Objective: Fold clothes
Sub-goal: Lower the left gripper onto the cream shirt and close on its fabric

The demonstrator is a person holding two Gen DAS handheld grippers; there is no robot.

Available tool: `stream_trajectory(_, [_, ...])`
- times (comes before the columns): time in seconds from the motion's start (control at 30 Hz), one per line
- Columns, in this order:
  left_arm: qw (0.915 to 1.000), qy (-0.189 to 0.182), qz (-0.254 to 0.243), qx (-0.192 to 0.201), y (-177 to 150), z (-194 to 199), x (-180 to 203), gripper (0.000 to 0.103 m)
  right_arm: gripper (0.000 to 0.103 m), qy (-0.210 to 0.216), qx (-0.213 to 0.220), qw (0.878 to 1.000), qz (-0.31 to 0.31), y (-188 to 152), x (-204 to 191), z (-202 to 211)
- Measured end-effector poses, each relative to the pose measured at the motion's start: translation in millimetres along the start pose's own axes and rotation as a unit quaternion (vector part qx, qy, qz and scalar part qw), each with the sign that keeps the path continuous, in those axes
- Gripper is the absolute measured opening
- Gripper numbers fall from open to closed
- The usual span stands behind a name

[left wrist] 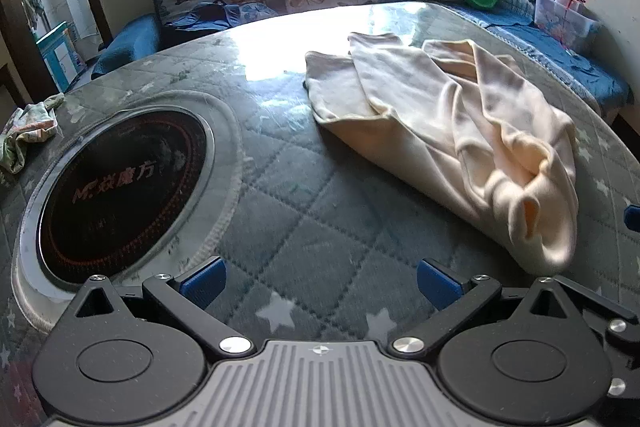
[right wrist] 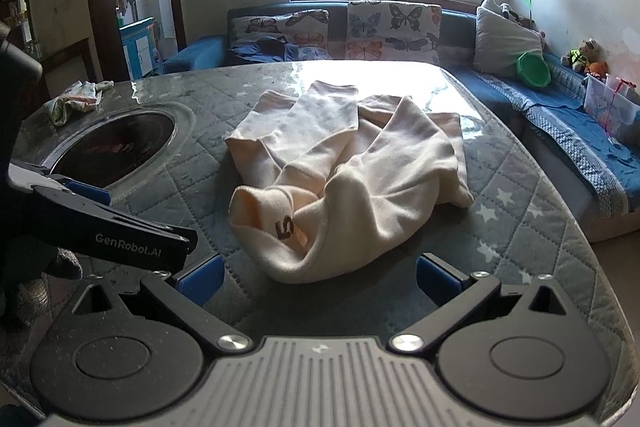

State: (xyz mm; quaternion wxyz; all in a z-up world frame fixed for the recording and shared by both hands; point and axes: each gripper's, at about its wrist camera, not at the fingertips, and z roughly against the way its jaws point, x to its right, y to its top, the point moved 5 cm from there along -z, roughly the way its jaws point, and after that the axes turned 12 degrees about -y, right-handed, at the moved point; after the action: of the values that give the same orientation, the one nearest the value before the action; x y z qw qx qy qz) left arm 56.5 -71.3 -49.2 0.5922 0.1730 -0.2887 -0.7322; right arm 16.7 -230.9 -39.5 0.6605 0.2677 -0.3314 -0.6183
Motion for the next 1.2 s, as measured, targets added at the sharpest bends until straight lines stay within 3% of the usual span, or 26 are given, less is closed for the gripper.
stream_trajectory(0.3, [0.9997,0.006,-0.003,0.022,26.6,-1.5,-4.4,0.103,0.103,-0.003,0.023,1.0,-0.009,23.1,9.4,-5.1])
stream_trajectory(0.6, [0.9985,-0.023,0.027,0.041,69.9,-27.4,-18.5,0.096,0.102,-0.037,0.035,0.998,-0.034,58.2,36.8,-44.6])
stream_trajectory(0.87, [0.9982,-0.049,0.033,0.013,82.8,-62.5,-12.6,0.083,0.102,-0.053,0.024,0.998,-0.038,76.3,53.7,-87.0])
stream_trajectory(0.97, [0.9979,-0.058,0.03,0.002,82.0,-71.9,-8.5,0.071,0.102,-0.053,0.016,0.998,-0.044,76.1,57.5,-96.1])
stream_trajectory(1.03, [0.9973,-0.07,0.024,0.004,80.8,-72.2,-5.8,0.054,0.102,-0.053,0.011,0.997,-0.048,75.9,60.0,-102.2])
stream_trajectory(1.1, [0.9968,-0.079,0.012,0.006,79.1,-71.0,-1.3,0.025,0.102,-0.053,0.005,0.998,-0.044,72.4,58.3,-105.0])
stream_trajectory(1.2, [0.9967,-0.08,-0.007,0.011,76.1,-68.3,3.0,0.013,0.102,-0.048,-0.006,0.998,-0.035,65.3,51.7,-108.8])
